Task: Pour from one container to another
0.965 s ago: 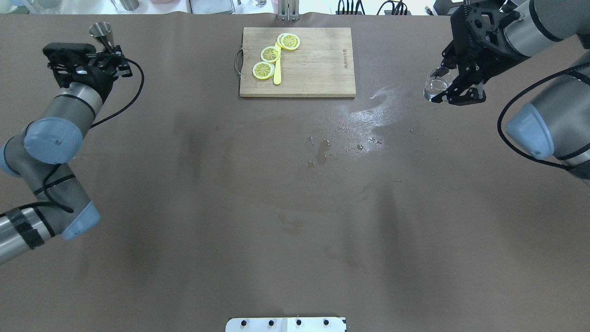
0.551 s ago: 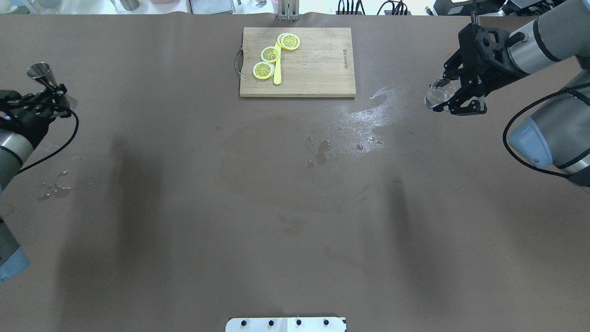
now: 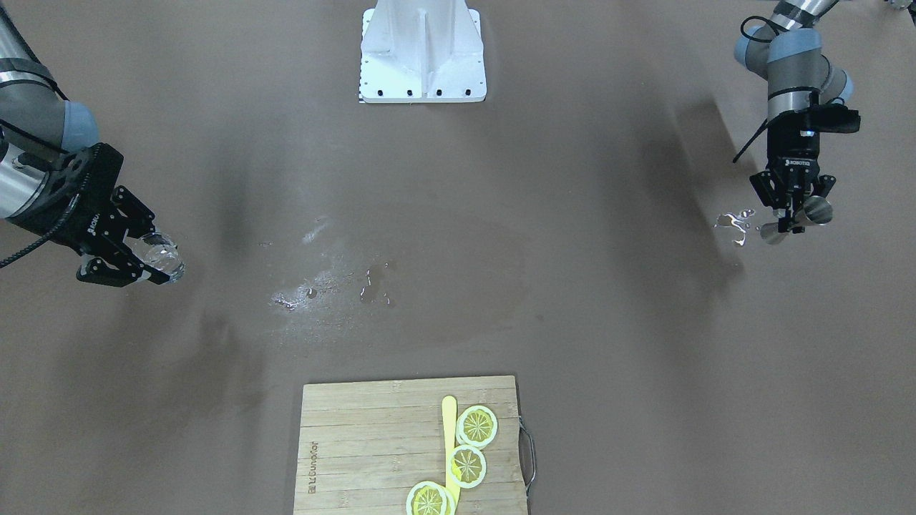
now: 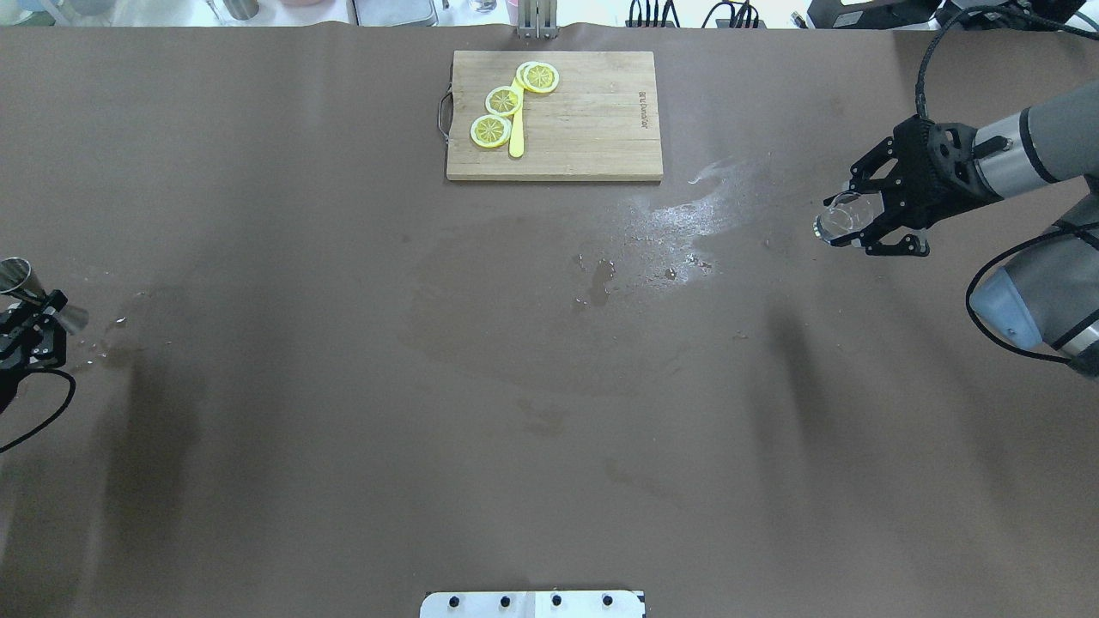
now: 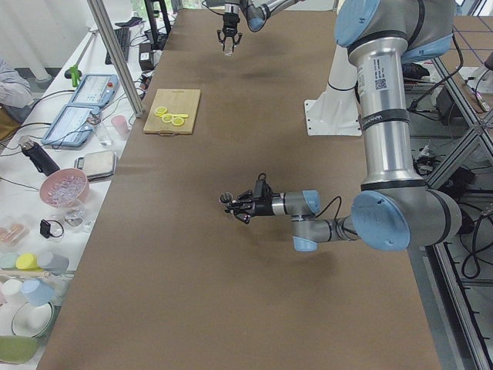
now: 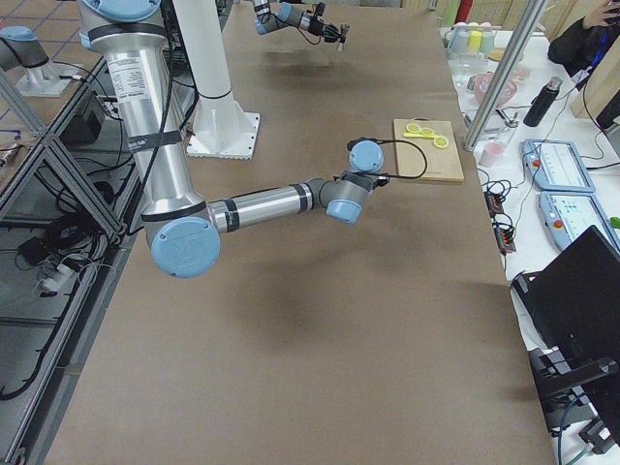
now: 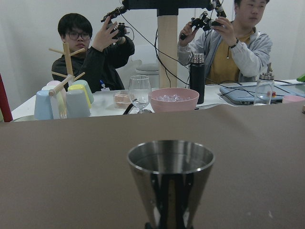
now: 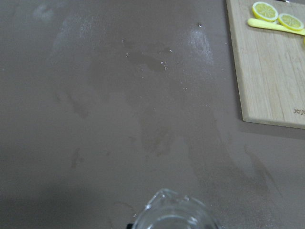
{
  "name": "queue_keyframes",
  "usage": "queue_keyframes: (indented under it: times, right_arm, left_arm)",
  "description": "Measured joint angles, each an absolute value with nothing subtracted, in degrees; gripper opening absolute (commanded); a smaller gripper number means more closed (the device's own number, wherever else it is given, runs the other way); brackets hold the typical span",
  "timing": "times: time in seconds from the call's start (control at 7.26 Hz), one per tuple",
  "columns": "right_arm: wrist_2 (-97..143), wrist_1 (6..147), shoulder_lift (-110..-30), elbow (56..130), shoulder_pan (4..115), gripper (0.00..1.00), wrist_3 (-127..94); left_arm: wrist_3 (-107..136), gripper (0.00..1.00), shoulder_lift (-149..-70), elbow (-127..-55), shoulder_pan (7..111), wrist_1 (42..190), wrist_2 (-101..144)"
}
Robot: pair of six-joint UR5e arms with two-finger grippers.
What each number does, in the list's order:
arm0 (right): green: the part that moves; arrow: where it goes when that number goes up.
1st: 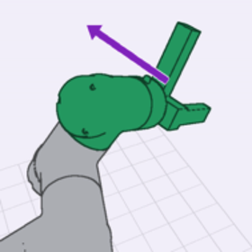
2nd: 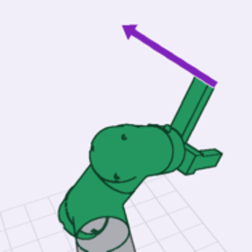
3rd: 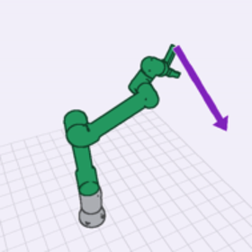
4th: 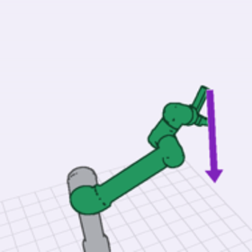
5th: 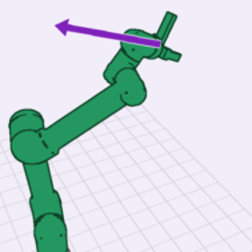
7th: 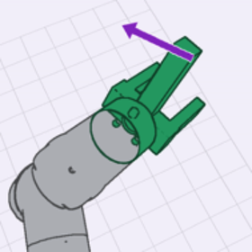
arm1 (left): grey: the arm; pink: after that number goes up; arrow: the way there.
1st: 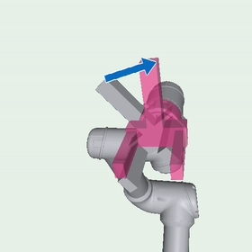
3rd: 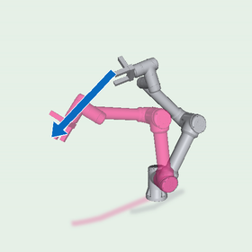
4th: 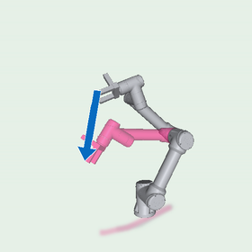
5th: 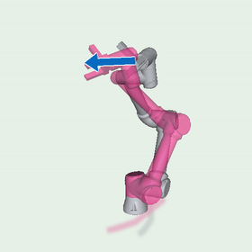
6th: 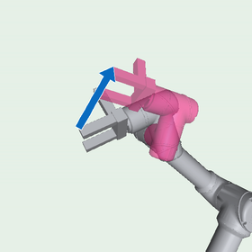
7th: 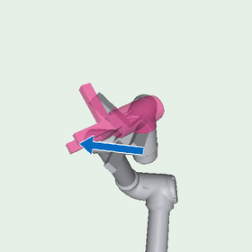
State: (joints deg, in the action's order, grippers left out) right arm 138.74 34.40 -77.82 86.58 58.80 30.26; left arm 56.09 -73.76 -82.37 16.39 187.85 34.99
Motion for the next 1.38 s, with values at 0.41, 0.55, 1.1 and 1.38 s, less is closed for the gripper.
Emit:
queue_keyframes:
  times: [0.41,0.55,1.1,1.38]
  right_arm:
    - [138.85,21.69,-77.30,76.38,56.59,0.00,30.24]
    - [138.81,19.00,-76.75,73.65,55.93,0.00,30.23]
    - [139.04,16.99,-75.98,70.49,54.92,0.00,29.77]
    - [140.25,16.62,-76.01,70.51,54.34,0.00,27.97]
  left_arm:
    - [61.67,0.00,-72.78,-81.65,12.58,188.00,30.20]
    - [65.08,0.00,-72.78,-81.39,11.03,186.22,27.68]
    - [77.17,0.18,-72.85,-81.26,6.28,173.69,21.30]
    - [78.73,0.98,-72.86,-81.38,5.67,171.77,20.89]
